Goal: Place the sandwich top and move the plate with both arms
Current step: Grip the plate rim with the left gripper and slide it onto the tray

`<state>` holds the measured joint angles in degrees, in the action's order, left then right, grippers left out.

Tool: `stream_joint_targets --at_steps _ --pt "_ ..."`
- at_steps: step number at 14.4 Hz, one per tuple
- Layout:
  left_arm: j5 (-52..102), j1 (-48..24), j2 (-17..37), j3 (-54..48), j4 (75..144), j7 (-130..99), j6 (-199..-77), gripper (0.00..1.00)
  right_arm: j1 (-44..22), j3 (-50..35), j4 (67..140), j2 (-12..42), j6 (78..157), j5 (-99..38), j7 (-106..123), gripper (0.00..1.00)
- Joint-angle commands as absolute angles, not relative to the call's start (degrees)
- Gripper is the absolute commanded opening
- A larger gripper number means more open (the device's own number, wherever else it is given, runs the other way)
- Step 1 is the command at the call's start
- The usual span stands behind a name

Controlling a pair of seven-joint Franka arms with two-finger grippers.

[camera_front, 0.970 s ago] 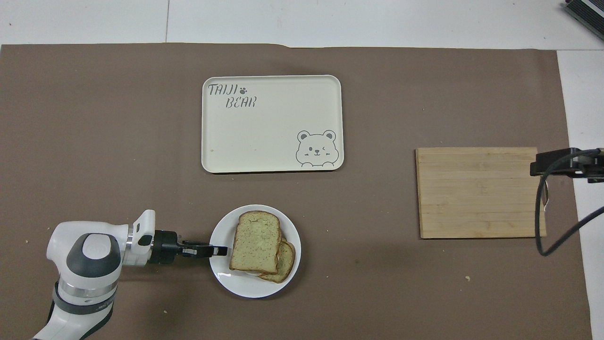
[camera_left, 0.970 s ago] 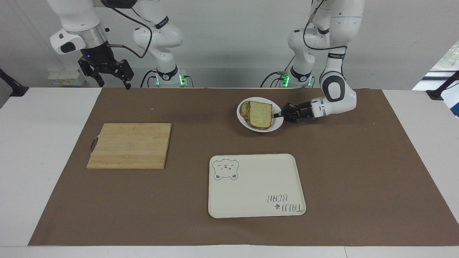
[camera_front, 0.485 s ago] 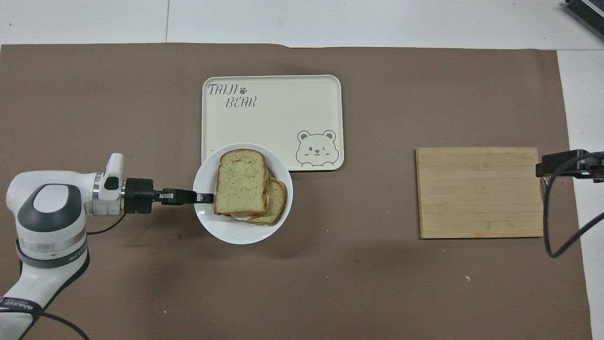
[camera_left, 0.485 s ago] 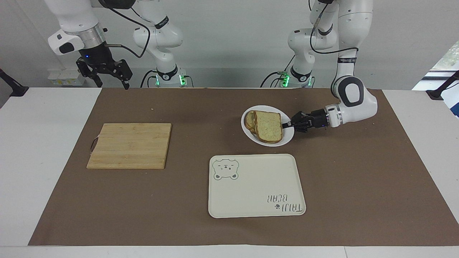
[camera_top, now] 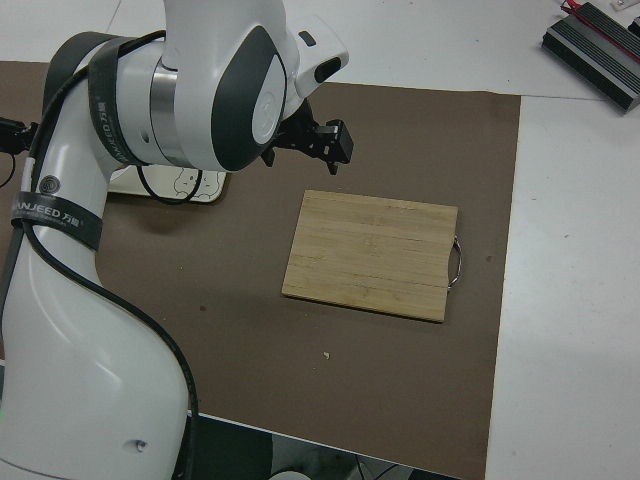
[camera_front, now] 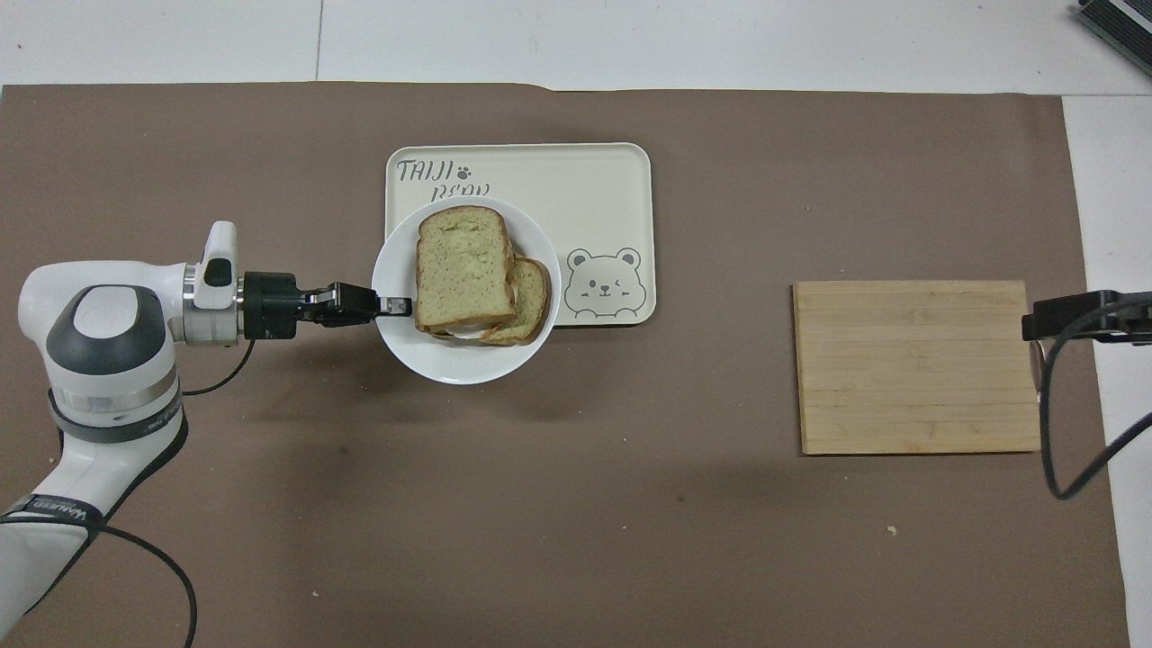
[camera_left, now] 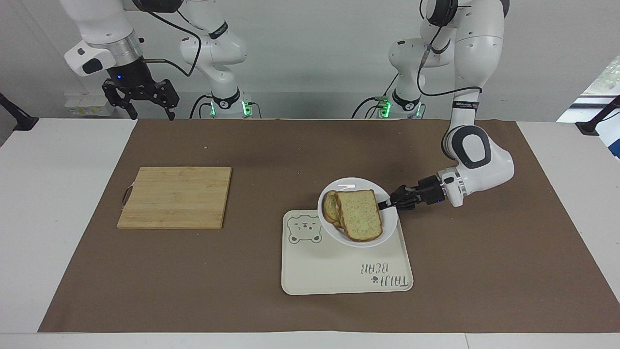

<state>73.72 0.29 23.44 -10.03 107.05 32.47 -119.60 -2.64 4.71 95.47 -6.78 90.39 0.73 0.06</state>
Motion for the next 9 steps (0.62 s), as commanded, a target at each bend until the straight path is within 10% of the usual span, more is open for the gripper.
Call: stream_joint_targets --at_steps 1,9 --pt "74.6 0.4 28.1 -11.7 101.4 30.9 -123.4 0.0 -1.9 4.5 97.1 -7.9 91.5 1.2 1.1 1.0" --pt "64.1 -1.0 33.8 -11.7 96.0 28.2 -126.4 0.0 -1.8 4.6 97.1 -7.8 91.5 1.2 1.1 1.0"
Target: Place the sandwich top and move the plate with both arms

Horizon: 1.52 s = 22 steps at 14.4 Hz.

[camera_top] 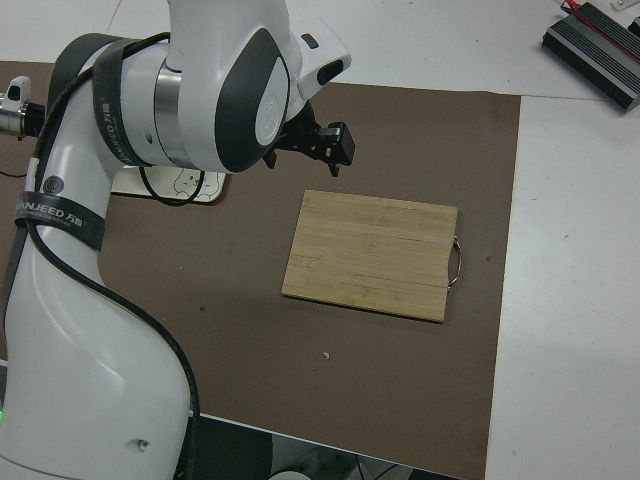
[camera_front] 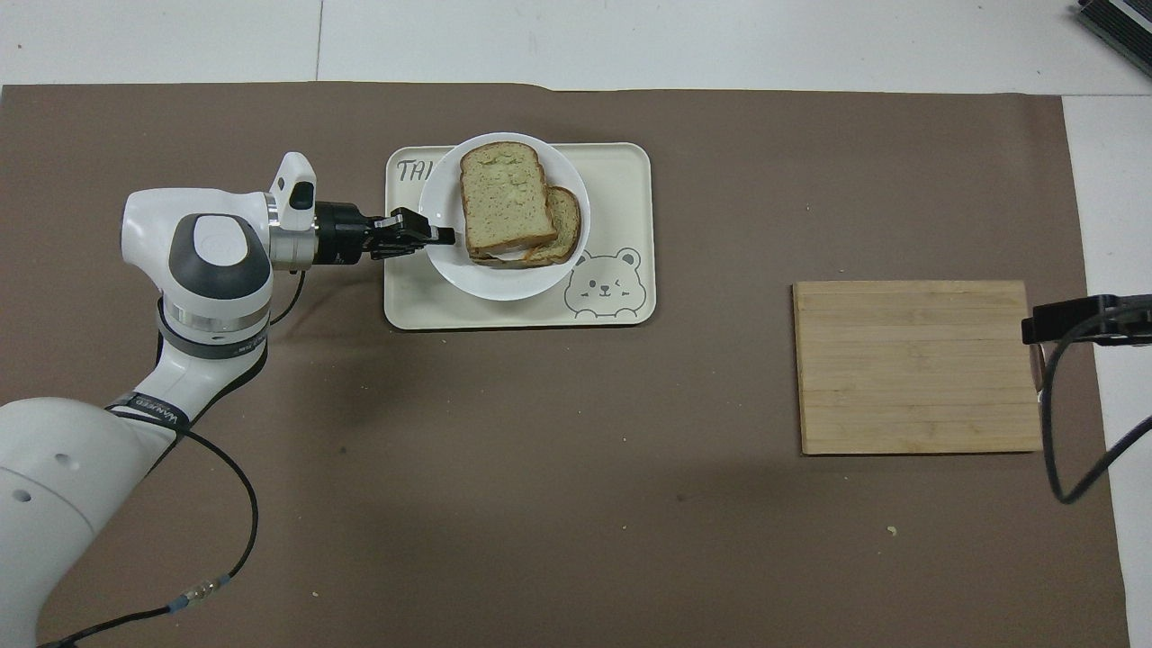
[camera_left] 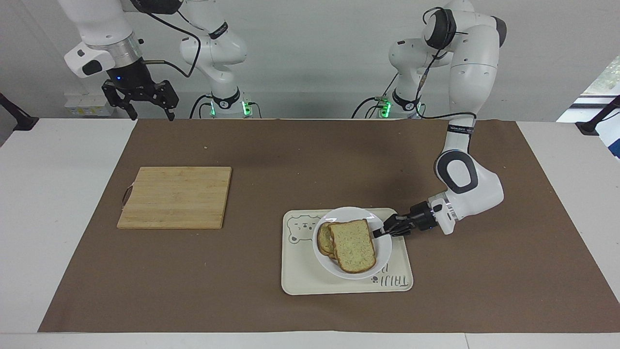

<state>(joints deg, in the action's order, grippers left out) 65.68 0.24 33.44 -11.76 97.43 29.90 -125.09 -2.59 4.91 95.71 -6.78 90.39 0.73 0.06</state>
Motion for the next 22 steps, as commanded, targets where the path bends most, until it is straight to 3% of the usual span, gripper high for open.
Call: stream_joint_targets --at_steps 1,7,10,12,16,20,21,22 --pt "63.3 -1.3 33.8 -11.7 96.1 28.1 -126.6 0.0 -1.8 4.7 97.1 -7.8 91.5 1.2 1.1 1.0" --pt "55.6 -3.1 33.9 -11.6 96.7 28.1 -130.9 0.0 -1.8 4.7 97.1 -7.8 91.5 1.2 1.1 1.0" --pt "54.8 -2.8 33.7 -11.3 97.3 27.4 -131.0 0.08 -1.8 4.7 97.1 -7.9 91.6 1.3 1.0 1.0" --pt "54.4 -2.8 32.7 -10.5 97.3 27.4 -131.6 0.47 -1.8 4.7 97.1 -7.8 91.6 1.2 1.0 1.0" --pt "45.8 -2.5 26.7 -7.0 98.2 27.1 -128.0 0.62 -1.8 4.7 96.9 -7.6 91.6 1.3 0.1 1.0" --pt "37.4 -2.4 21.6 -3.3 97.9 26.9 -124.4 0.89 -1.5 4.8 94.4 -5.7 90.4 0.8 -2.5 1.0" --pt "35.8 -2.4 20.3 -2.6 97.7 26.9 -123.4 1.0 -1.5 4.8 94.5 -5.8 90.4 0.8 -2.5 1.0" --pt "34.2 -2.4 19.1 -2.4 97.7 26.5 -123.1 1.0 -1.5 4.8 94.6 -5.8 90.5 0.7 -2.5 1.0"
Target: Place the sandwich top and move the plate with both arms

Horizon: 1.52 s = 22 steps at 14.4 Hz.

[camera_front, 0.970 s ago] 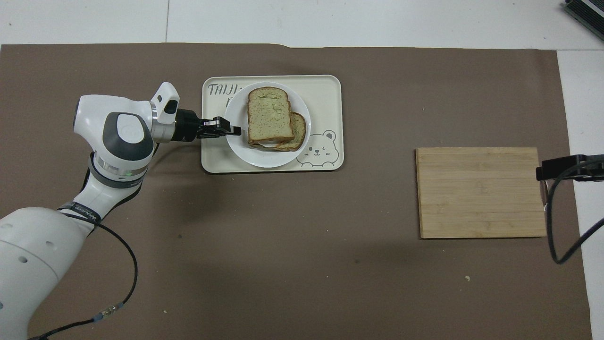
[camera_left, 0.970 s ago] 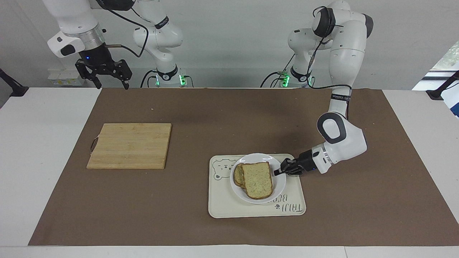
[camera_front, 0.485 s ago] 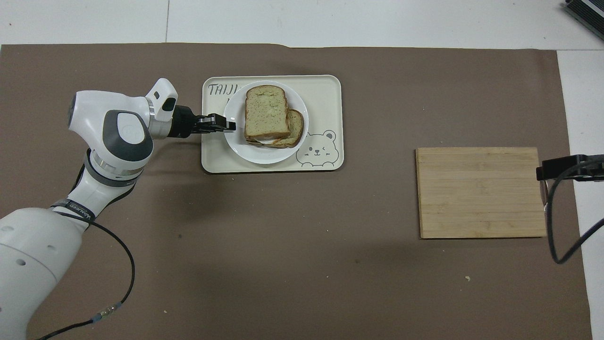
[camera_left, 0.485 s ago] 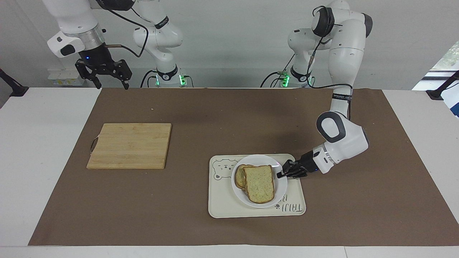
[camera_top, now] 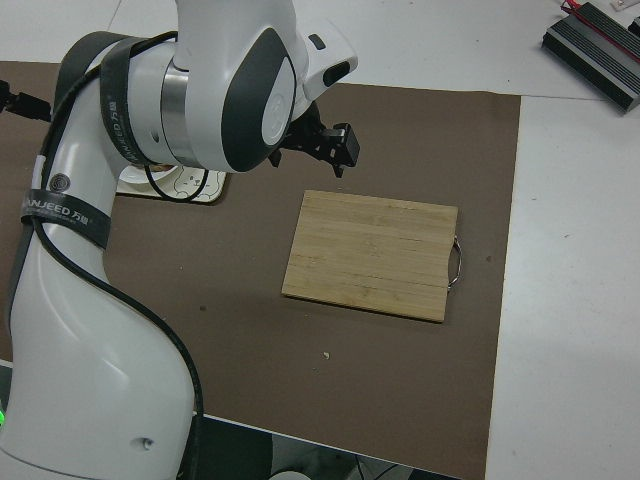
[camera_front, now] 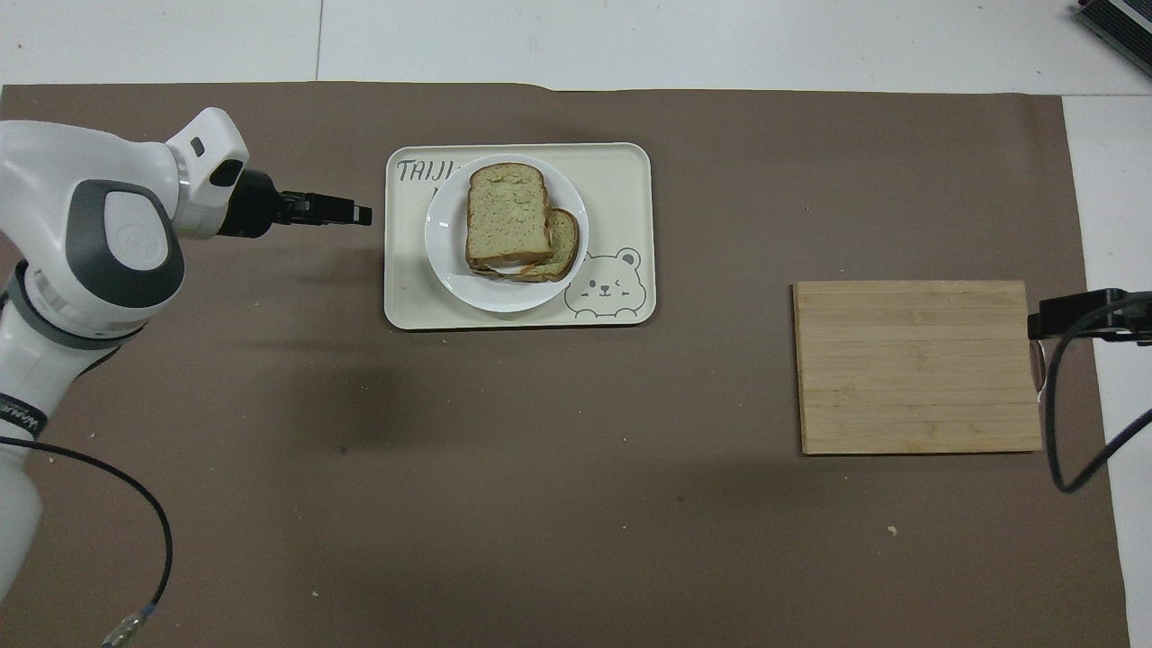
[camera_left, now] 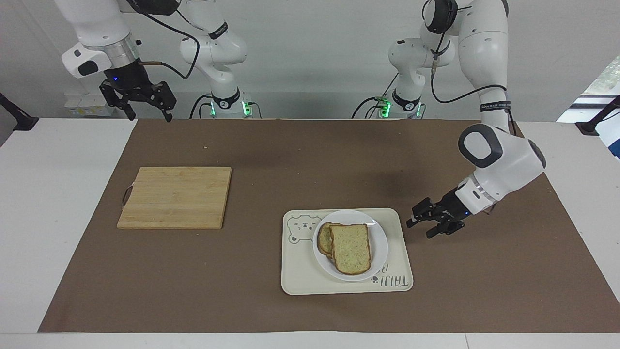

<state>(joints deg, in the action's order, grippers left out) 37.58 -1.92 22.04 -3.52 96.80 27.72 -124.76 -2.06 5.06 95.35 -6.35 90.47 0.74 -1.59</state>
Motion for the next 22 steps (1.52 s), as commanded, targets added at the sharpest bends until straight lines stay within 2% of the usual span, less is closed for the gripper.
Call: stream_joint_targets --at_steps 1,5,10,15,18,22 --pt "31.6 -2.4 17.7 -2.2 97.5 25.6 -123.1 1.0 -1.4 4.8 94.7 -5.9 90.4 0.7 -2.5 1.0" --pt "18.5 -2.3 12.7 -1.8 95.7 20.1 -121.1 1.0 -1.4 4.8 94.7 -6.1 90.4 0.7 -2.5 1.0" --pt "11.2 -2.3 9.7 1.8 86.2 20.1 -103.8 1.0 -1.0 4.9 94.8 -6.2 90.4 0.7 -2.5 1.0" --pt "2.8 -2.5 3.2 1.7 82.9 20.4 -90.4 1.0 -0.9 4.9 94.8 -6.1 90.4 0.7 -2.5 1.0" --pt "1.3 -2.4 2.1 1.8 78.1 20.3 -82.6 1.0 -0.9 4.9 94.8 -6.1 90.4 0.7 -2.5 1.0" --pt "1.1 -2.8 -2.5 1.1 78.9 20.0 -79.5 1.0 -0.9 4.9 94.8 -6.2 90.4 0.7 -2.5 1.0"
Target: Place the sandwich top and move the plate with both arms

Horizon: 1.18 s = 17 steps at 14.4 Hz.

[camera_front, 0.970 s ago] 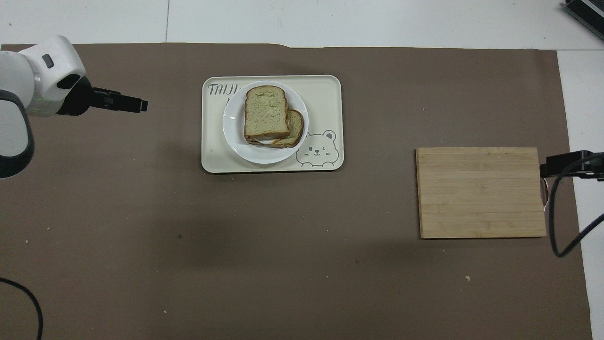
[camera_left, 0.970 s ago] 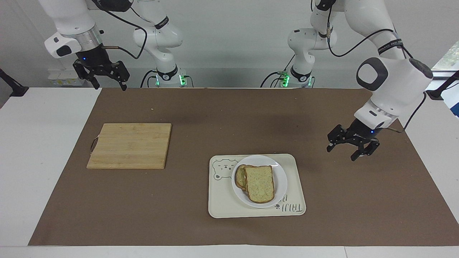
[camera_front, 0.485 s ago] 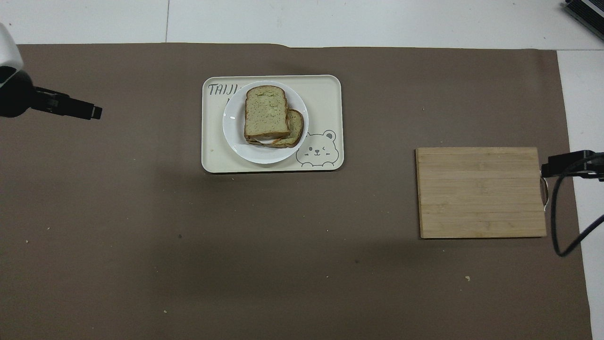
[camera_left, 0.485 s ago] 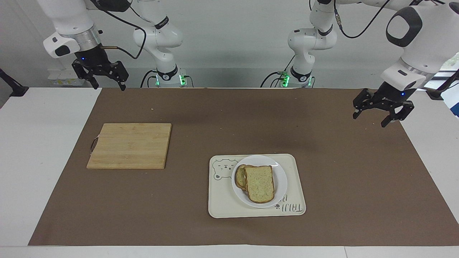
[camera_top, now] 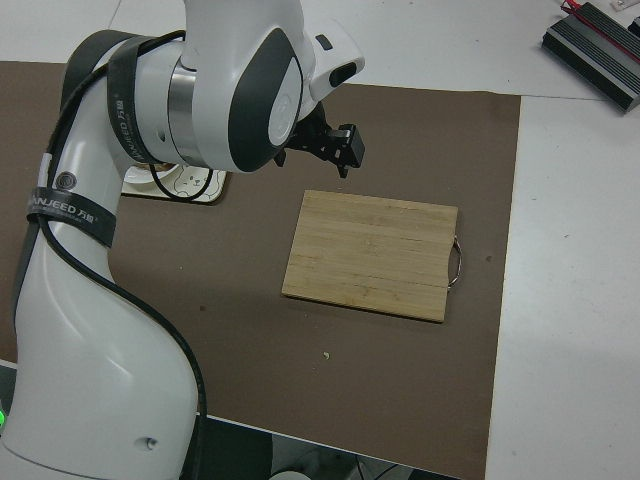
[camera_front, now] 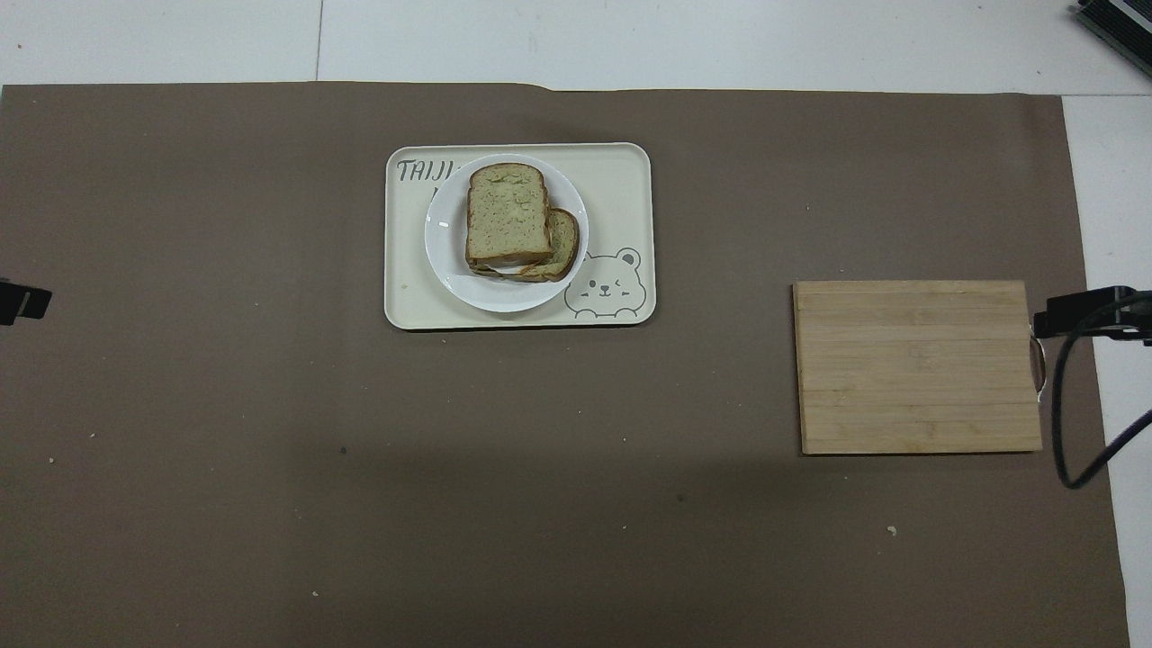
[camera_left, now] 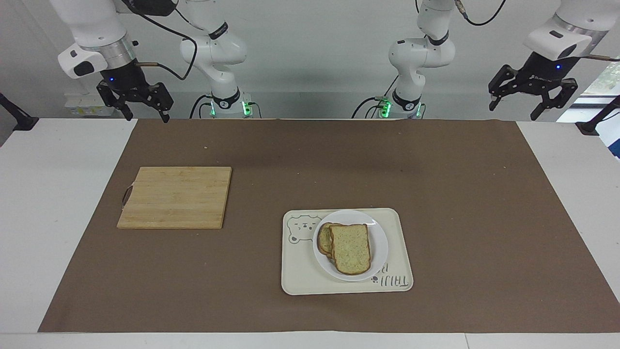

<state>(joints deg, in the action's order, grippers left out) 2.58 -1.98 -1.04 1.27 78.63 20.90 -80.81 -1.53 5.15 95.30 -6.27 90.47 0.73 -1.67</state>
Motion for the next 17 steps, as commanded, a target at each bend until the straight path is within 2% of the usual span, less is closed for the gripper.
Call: stream_joint_targets --at_steps 1,5,8,17 --pt "1.1 -3.0 -2.3 1.1 78.8 20.0 -79.1 1.0 -0.9 4.9 94.8 -6.1 90.4 0.7 -2.5 1.0" --pt "-0.3 -3.2 -1.6 0.9 78.0 18.5 -76.6 1.0 -0.9 4.9 94.8 -6.1 90.4 0.7 -2.5 1.0" --pt "0.1 -2.9 -1.9 0.7 78.4 12.3 -77.4 1.0 -0.9 4.9 94.8 -6.1 90.4 0.7 -2.5 1.0" --pt "0.4 -2.5 -2.6 0.9 79.3 12.3 -79.5 1.0 -1.0 4.9 94.8 -6.1 90.6 0.7 -2.5 1.0"
